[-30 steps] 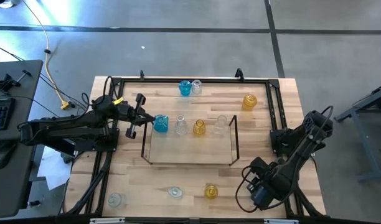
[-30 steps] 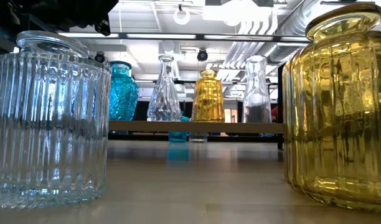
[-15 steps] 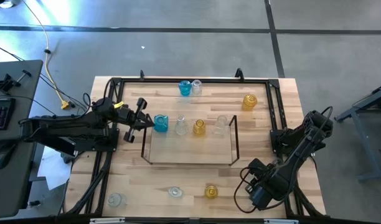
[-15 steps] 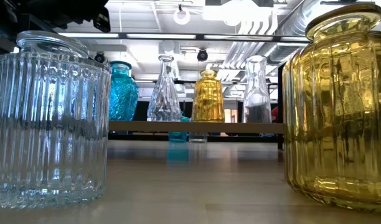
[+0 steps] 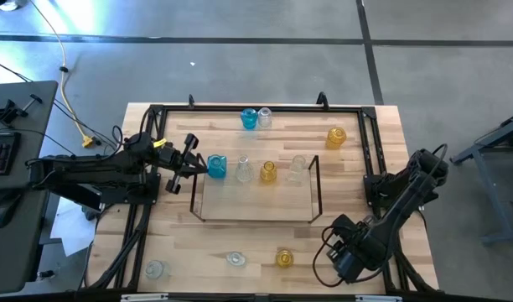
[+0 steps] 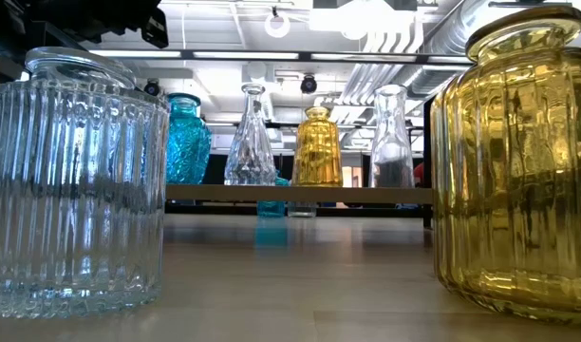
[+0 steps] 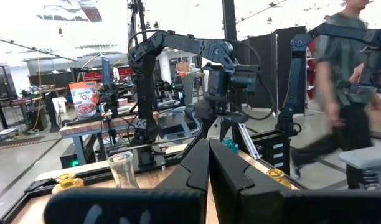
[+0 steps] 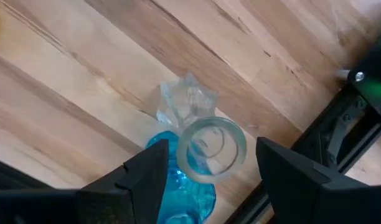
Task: Sort vases onto shelf
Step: Put the bottom right transparent vase on the shelf
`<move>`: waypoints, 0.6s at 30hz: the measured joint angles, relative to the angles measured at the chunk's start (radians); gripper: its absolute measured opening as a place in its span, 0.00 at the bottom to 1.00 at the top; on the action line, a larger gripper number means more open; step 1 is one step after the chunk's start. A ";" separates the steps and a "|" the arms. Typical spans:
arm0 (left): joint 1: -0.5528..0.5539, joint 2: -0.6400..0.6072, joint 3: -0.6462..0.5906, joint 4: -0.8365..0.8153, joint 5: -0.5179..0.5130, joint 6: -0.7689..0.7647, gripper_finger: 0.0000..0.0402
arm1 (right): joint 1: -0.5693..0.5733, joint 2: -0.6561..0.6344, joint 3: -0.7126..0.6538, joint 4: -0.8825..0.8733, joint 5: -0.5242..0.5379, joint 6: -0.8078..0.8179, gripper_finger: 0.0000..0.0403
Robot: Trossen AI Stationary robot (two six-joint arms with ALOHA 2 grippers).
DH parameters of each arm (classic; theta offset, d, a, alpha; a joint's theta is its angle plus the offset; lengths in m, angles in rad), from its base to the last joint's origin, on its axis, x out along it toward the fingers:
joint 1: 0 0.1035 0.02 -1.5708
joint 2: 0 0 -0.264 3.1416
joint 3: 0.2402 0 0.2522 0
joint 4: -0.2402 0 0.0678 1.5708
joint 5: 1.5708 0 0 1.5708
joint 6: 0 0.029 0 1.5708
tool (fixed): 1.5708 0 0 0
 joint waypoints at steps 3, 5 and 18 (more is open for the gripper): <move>0.000 0.000 0.000 0.000 0.000 0.000 0.00 | 0.000 0.000 -0.037 0.043 -0.019 -0.010 0.55; 0.000 0.000 0.000 0.000 0.000 0.000 0.00 | 0.000 0.000 -0.052 0.049 -0.026 -0.010 0.55; 0.000 0.000 -0.001 -0.044 0.000 0.008 0.00 | -0.088 -0.039 -0.052 0.039 -0.022 -0.153 0.28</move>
